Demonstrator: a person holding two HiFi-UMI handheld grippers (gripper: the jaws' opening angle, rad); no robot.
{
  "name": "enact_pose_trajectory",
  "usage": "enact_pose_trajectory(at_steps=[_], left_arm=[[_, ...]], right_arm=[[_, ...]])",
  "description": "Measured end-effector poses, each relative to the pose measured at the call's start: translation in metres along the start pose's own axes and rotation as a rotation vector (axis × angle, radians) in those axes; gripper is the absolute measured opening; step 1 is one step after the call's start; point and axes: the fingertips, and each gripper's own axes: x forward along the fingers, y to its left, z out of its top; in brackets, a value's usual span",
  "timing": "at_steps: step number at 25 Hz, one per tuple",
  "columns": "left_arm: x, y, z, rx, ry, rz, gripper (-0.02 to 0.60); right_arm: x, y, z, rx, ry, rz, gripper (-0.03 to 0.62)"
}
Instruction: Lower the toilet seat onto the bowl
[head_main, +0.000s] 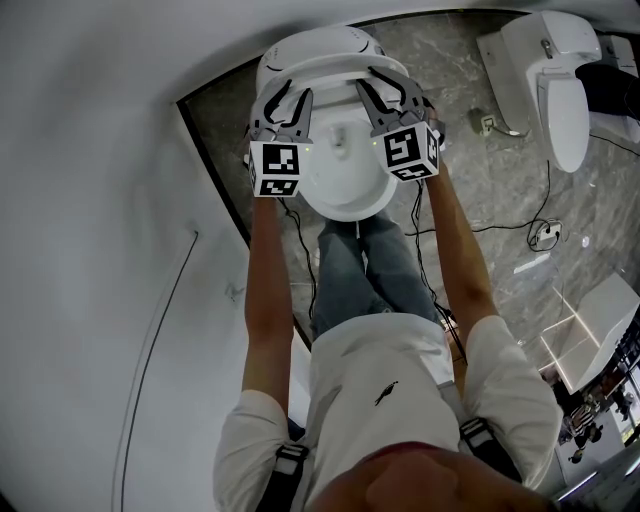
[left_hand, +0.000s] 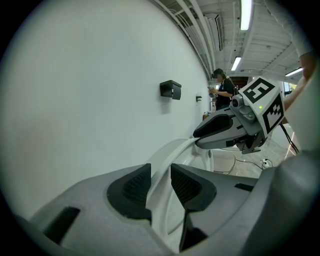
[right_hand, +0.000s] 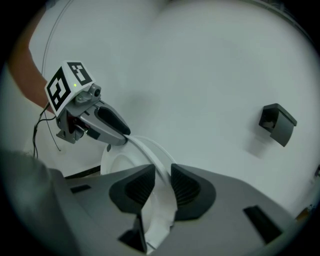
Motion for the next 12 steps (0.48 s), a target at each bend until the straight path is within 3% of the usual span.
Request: enact_pose_trajectory(at_steps=[12], left_arm=[[-0.014, -0.017, -0.001, 0.012, -0.002, -0.017, 0.14]], right_arm=[[-0.02, 0.009, -0.004, 0.001, -0.007, -0.011, 0.106]])
